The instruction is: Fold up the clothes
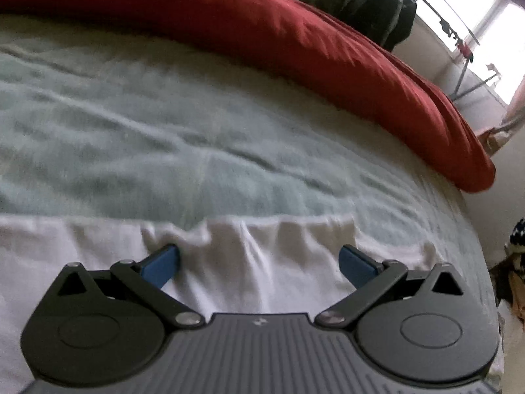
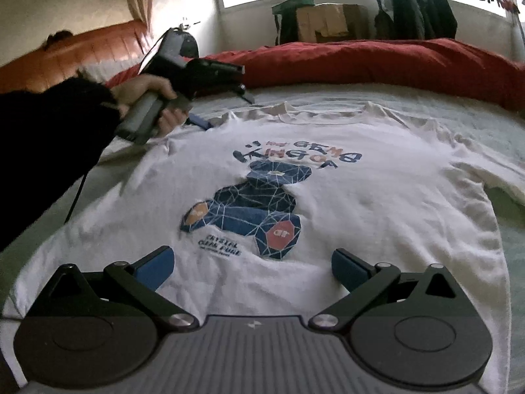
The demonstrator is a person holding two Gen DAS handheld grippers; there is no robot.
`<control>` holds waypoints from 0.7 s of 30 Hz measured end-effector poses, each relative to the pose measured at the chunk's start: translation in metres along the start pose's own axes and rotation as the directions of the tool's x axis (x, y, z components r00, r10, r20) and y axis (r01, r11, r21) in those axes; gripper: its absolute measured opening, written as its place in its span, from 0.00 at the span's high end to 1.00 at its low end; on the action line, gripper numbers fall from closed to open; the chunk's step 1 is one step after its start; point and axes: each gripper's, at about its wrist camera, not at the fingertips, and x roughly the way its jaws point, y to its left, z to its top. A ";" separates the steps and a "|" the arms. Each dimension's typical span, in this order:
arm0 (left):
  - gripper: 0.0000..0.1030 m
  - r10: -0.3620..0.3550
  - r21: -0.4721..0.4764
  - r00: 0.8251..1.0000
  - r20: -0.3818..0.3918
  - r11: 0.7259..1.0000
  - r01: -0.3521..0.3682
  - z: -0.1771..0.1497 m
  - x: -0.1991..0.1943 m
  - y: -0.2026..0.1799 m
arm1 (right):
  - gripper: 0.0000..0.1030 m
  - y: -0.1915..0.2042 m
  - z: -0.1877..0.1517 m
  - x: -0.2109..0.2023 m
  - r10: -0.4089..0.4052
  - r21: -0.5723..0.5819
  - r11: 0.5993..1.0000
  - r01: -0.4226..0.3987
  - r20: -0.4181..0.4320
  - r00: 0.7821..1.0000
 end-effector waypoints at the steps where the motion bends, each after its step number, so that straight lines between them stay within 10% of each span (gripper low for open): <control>1: 0.01 0.023 -0.015 1.000 0.003 1.000 -0.023 0.003 0.001 0.002 | 0.00 0.000 0.000 0.000 -0.001 -0.003 1.000 0.001 0.000 1.000; 12: 0.01 -0.059 0.113 0.997 -0.054 0.991 0.065 -0.013 -0.031 -0.036 | 0.00 -0.002 0.000 -0.002 0.001 0.021 1.000 -0.001 0.009 1.000; 21: 0.01 0.000 0.057 0.998 -0.058 0.998 0.003 -0.012 -0.016 -0.030 | 0.00 -0.004 0.001 -0.002 0.011 0.026 1.000 -0.011 0.007 1.000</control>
